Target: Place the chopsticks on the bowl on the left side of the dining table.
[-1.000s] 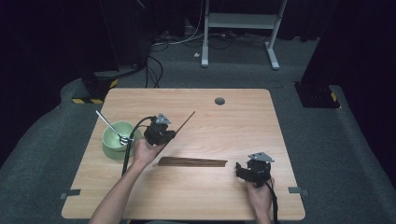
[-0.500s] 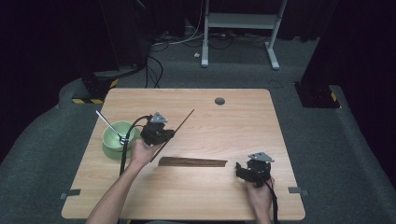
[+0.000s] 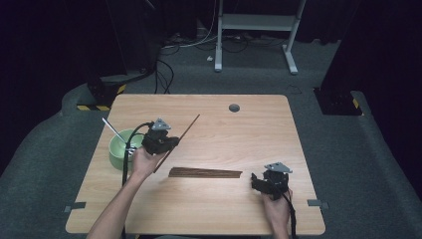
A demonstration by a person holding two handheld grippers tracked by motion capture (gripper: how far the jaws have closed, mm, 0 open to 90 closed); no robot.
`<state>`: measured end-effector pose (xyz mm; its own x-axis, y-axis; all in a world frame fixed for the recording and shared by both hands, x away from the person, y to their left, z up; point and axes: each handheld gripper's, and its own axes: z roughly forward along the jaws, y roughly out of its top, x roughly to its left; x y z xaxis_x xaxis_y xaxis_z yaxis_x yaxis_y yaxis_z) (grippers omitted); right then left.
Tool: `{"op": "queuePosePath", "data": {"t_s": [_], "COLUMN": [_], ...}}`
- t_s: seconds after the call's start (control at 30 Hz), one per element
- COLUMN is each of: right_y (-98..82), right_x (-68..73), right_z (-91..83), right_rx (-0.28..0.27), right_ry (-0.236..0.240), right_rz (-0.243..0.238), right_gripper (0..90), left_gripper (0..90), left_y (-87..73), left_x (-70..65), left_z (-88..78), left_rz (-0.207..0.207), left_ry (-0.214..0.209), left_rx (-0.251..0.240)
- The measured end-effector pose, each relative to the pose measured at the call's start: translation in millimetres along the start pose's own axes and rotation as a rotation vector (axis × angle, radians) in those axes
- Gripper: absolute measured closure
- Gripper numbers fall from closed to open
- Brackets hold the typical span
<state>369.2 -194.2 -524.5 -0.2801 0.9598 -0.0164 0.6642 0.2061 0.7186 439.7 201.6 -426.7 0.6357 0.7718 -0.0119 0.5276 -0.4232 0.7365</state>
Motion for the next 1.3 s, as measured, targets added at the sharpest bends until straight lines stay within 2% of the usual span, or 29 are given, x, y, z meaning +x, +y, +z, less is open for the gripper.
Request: {"op": "queuePosePath", "data": {"t_s": [0.33,0.9,1.03,1.1,1.3], "right_y": [0.0,0.0,0.0,0.0,0.0], "right_x": [0.0,0.0,0.0,0.0,0.0], "right_z": [0.0,0.0,0.0,0.0,0.0], "right_rx": [0.000,0.000,0.000,0.000,0.000], "right_ry": [0.000,0.000,0.000,0.000,0.000], "right_rz": [-0.001,-0.001,-0.001,-0.001,-0.001], "right_gripper": [20.2,20.2,20.2,20.2,20.2], "left_gripper": [84.6,84.6,84.6,84.6,84.6], "left_y": [-1.8,-4.3,-4.9,-5.2,-6.7], "left_x": [4.6,20.6,24.5,28.7,32.2], "left_z": [-6.1,-30.1,-33.2,-37.3,-46.4], "left_rz": [-0.007,-0.017,-0.030,-0.053,-0.051], "left_ry": [0.008,0.051,0.042,0.020,0.035], "left_rx": [-0.004,-0.012,-0.015,-0.029,-0.031]}}
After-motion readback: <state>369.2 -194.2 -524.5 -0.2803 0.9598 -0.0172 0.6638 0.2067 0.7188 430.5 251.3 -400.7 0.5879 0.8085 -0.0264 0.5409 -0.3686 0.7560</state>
